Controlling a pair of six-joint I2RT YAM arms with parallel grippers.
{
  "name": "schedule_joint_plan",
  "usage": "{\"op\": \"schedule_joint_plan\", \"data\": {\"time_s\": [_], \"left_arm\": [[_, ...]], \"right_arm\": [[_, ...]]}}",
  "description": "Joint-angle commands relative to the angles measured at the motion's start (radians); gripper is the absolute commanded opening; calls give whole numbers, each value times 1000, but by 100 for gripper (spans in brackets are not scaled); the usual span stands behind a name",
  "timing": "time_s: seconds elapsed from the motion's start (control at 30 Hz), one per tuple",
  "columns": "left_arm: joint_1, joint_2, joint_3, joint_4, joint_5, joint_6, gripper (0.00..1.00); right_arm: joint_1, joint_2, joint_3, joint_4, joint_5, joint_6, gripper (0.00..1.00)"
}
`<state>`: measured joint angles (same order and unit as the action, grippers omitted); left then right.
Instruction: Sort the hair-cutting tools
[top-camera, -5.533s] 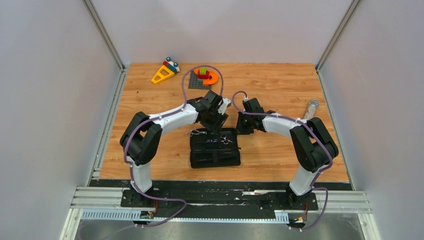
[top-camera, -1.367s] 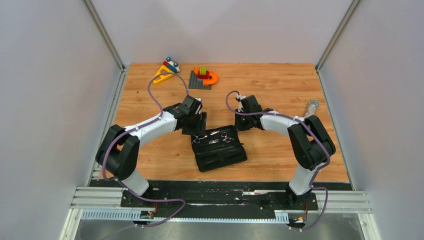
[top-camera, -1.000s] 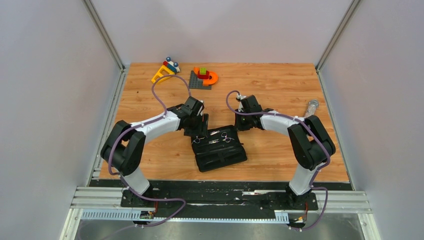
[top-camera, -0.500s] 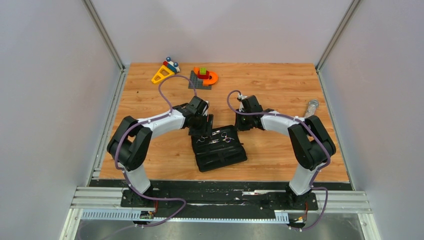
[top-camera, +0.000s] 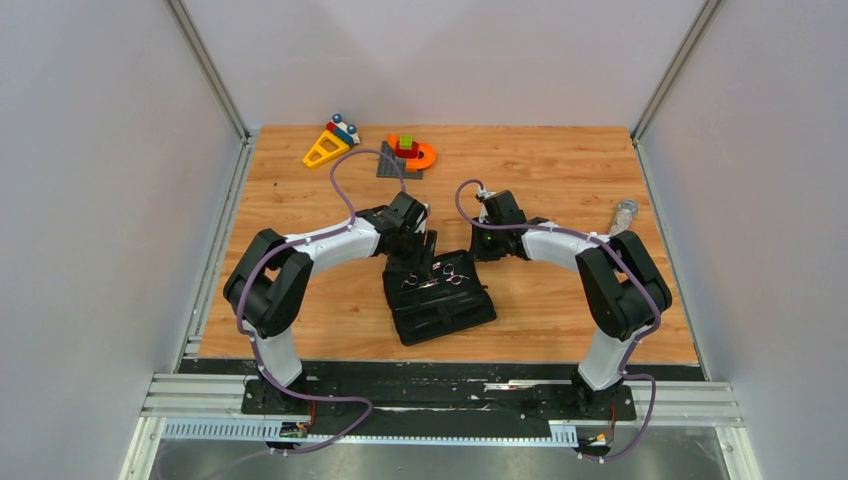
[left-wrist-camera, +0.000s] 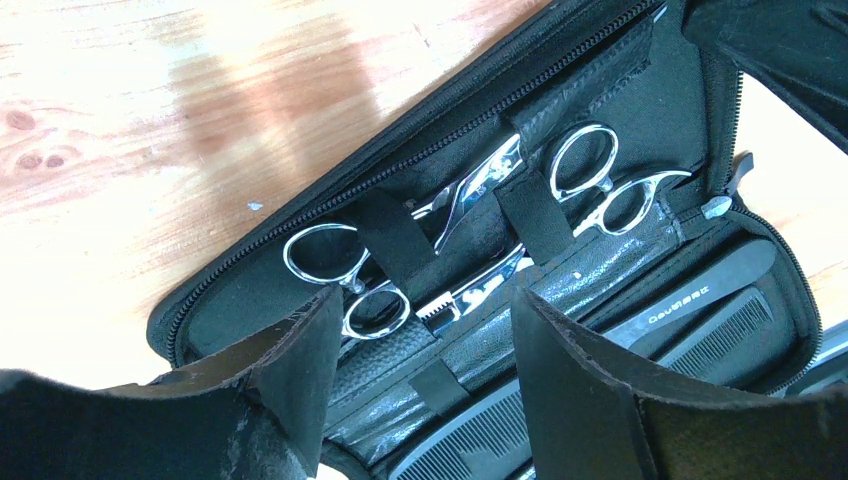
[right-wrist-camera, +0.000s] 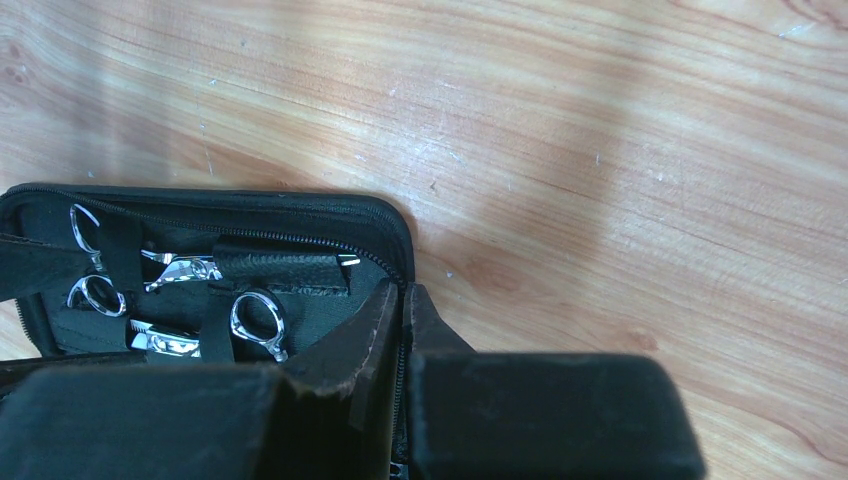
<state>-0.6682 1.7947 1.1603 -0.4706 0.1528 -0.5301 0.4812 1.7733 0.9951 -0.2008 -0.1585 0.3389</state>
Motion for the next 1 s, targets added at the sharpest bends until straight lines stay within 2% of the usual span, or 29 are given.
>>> {"op": "schedule_joint_plan", "data": {"time_s": [0.0,0.23,0.43,0.53,0.73,0.77,0.9,0.97], "left_arm": [[-31,9,29,89,91,-26,70],[-23,-73,-30,48,-9,-38,78],[52,-192,-114,45,-33,-56,87],[88,-241,-126,29,-49,-42,89],[165,-239,-91,-6,-61,17,89],[178,-221,-70,-21,-68,40,89],[211,-153,1,-53,-71,87,87],[220,-114,51,-71,-45,109,86]], "right_arm": [[0,10,-9,24,29,3,0],[0,0,-2,18,66,-26,0],[0,11,34,16,85,-72,0],[0,20,58,17,92,-95,0],[0,28,106,15,111,-134,5],[-1,27,118,14,115,-138,7],[-3,14,189,-49,175,-107,43],[-3,-12,221,-115,219,-60,52]]}}
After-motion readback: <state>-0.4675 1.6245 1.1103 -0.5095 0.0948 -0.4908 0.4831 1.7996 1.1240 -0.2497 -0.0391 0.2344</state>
